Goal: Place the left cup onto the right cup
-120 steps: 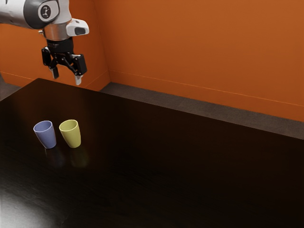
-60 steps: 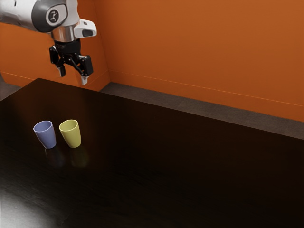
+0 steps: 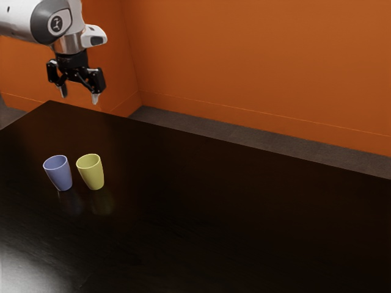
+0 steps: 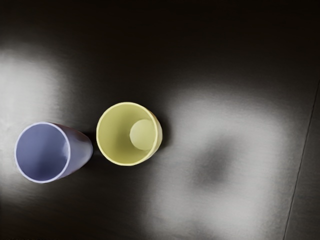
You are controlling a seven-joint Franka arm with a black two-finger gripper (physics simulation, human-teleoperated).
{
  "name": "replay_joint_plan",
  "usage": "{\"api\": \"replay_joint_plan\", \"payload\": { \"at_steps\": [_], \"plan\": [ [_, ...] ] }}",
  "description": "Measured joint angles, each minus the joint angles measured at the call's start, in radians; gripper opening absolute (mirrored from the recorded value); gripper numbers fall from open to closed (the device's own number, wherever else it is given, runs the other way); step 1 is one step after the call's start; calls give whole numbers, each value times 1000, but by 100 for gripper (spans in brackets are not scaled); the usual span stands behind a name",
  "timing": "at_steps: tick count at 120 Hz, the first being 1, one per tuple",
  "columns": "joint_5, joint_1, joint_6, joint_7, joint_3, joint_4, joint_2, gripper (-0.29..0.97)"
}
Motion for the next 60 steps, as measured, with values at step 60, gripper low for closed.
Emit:
{"api": "replay_joint_plan", "payload": {
  "at_steps": [60],
  "plan": [
    [6,-19,50,-296,57,-13,22,68]
  ]
}}
